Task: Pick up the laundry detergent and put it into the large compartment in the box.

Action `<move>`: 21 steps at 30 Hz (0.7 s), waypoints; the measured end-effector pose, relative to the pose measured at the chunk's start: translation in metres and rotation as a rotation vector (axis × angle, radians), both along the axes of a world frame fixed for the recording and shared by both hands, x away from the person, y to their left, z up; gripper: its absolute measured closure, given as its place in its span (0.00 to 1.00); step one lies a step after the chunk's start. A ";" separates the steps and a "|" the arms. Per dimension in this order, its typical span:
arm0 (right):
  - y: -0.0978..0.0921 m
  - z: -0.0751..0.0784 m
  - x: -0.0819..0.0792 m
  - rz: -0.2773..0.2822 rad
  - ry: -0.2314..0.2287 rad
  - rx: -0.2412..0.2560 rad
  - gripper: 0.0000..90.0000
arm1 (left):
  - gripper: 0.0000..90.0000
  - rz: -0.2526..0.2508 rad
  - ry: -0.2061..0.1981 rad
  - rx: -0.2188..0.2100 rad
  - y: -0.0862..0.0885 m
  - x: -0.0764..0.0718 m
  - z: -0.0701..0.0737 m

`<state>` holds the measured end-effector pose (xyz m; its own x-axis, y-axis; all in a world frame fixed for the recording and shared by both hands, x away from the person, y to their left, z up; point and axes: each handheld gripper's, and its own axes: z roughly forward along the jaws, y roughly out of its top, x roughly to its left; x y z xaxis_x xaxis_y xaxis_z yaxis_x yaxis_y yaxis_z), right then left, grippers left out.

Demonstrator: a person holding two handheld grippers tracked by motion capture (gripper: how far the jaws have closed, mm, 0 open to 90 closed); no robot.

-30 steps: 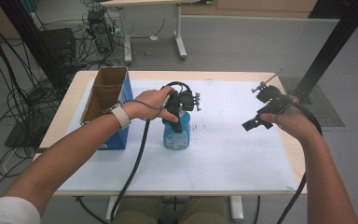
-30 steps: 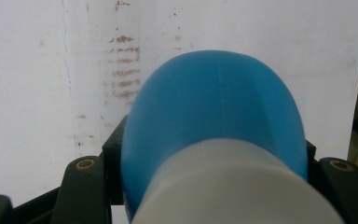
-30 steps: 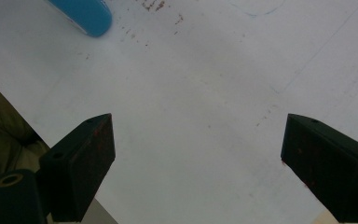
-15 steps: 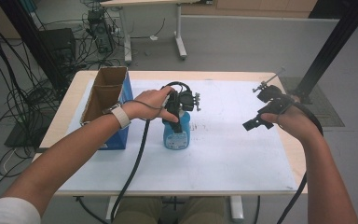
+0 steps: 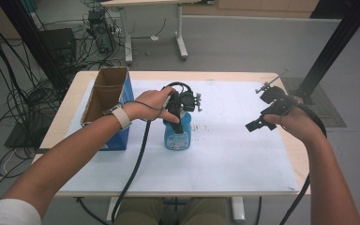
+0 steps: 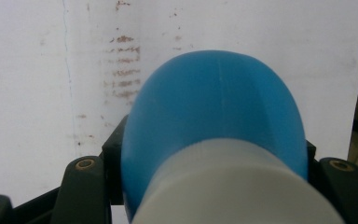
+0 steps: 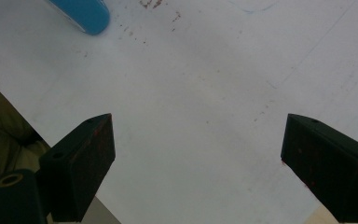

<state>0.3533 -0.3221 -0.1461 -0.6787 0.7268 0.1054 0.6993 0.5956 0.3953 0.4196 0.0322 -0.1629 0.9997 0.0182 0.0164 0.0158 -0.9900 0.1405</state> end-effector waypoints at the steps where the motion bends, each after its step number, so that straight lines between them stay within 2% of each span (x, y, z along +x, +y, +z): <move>1: 0.000 0.000 0.000 0.000 -0.001 0.000 0.11 | 0.43 -0.001 0.000 0.002 0.000 0.000 0.000; 21: -0.002 -0.001 -0.001 -0.003 -0.001 0.001 0.11 | 0.43 0.003 0.003 -0.005 0.002 0.001 -0.001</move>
<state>0.3522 -0.3242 -0.1469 -0.6765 0.7288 0.1056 0.7008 0.5932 0.3962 0.4208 0.0338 -0.1634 0.9997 0.0216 0.0135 0.0194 -0.9891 0.1458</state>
